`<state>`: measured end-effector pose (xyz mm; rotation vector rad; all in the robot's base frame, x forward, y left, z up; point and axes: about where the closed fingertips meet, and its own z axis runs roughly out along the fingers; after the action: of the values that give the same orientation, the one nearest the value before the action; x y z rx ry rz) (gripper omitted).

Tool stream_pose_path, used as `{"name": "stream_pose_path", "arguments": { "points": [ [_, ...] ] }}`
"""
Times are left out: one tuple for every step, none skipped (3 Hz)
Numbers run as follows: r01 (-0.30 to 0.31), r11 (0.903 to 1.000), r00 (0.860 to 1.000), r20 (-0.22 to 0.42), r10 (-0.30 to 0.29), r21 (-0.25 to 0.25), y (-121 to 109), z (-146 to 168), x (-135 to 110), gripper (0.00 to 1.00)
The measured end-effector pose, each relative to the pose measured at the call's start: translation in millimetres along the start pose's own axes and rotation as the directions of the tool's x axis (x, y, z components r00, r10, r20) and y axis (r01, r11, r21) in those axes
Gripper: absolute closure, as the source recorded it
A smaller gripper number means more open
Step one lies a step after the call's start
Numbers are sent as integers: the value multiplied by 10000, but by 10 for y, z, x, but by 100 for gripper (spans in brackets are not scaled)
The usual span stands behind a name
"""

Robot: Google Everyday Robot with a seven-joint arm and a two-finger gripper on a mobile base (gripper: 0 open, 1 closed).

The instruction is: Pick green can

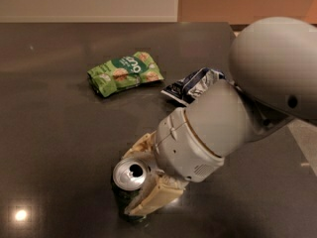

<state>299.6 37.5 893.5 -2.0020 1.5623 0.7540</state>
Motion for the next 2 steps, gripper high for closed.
{"name": "stream_pose_path", "arguments": {
  "points": [
    [-65, 10000, 9996, 282, 67, -42, -101, -216, -94, 87],
    [-18, 9999, 9990, 447, 25, -145, -224, -526, -204, 100]
  ]
}}
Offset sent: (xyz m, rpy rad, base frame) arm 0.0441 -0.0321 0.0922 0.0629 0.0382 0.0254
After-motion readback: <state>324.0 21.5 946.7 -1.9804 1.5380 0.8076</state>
